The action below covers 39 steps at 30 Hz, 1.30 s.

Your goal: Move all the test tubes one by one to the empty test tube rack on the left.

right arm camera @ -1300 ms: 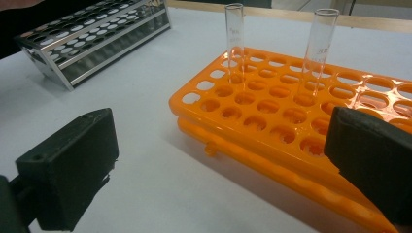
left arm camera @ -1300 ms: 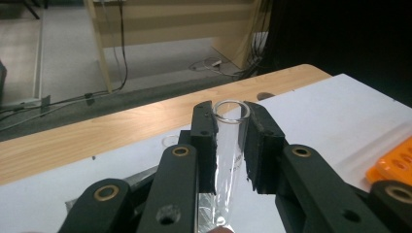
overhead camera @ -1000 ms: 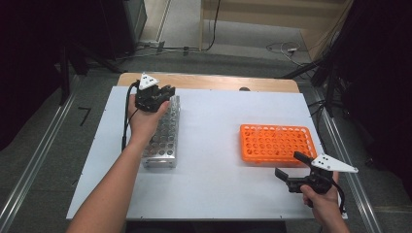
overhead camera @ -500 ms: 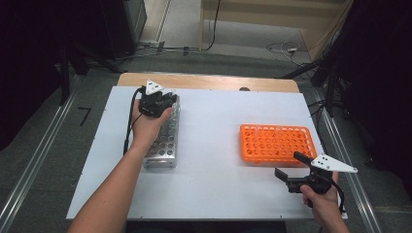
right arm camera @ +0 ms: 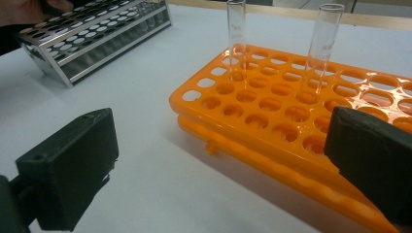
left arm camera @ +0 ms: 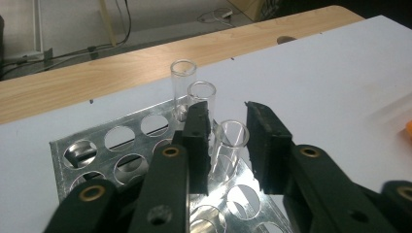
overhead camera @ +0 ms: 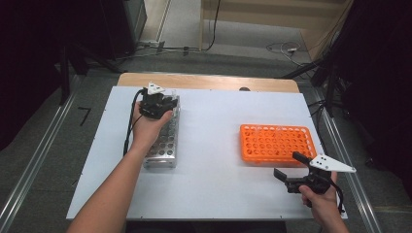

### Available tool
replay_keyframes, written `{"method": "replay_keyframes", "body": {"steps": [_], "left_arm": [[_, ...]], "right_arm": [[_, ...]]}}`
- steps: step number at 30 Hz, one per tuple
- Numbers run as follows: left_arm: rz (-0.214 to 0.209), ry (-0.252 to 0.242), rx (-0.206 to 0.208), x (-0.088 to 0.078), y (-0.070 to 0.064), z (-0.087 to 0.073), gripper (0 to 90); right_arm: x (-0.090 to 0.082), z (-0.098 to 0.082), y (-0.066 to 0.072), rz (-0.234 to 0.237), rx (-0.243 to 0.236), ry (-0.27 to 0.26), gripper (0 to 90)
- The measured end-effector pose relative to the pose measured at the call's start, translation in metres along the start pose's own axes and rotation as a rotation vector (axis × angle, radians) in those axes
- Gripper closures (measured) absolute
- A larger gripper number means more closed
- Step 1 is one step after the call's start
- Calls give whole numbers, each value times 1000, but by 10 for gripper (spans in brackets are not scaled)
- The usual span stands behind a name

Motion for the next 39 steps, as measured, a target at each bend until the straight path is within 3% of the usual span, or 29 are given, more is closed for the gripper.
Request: {"method": "replay_keyframes", "body": {"steps": [4, 8, 13, 19, 24, 28, 39], "left_arm": [[-3, -17, -24, -5, 1, 1, 562], [-51, -46, -37, -12, -6, 3, 442], [-65, -60, -37, -23, -14, 6, 183], [-96, -98, -18, -42, -28, 8, 29], [-121, -138, 4, -60, -39, 7, 1], [-105, -170, 10, -74, -44, 7, 0], [-111, -191, 19, -103, -60, -9, 0]], "right_arm": [[0, 0, 1, 3, -4, 1, 0], [0, 0, 1, 2, -5, 0, 0], [0, 0, 2, -1, -3, 1, 0], [1, 1, 2, -2, -9, 0, 0], [2, 2, 2, -4, -1, -2, 0], [0, 6, 3, 6, 12, -15, 0], [3, 16, 4, -14, 19, -25, 0]]}}
Point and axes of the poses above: each handheld gripper's, and its own axes: x roughly forward along the jaws, z roughly out of its top, y roughly to its left, the point moved 8 cm from there along x, roughly forward along the jaws, and after that the axes turned 12 degrees about x, right-handed, at the moved point
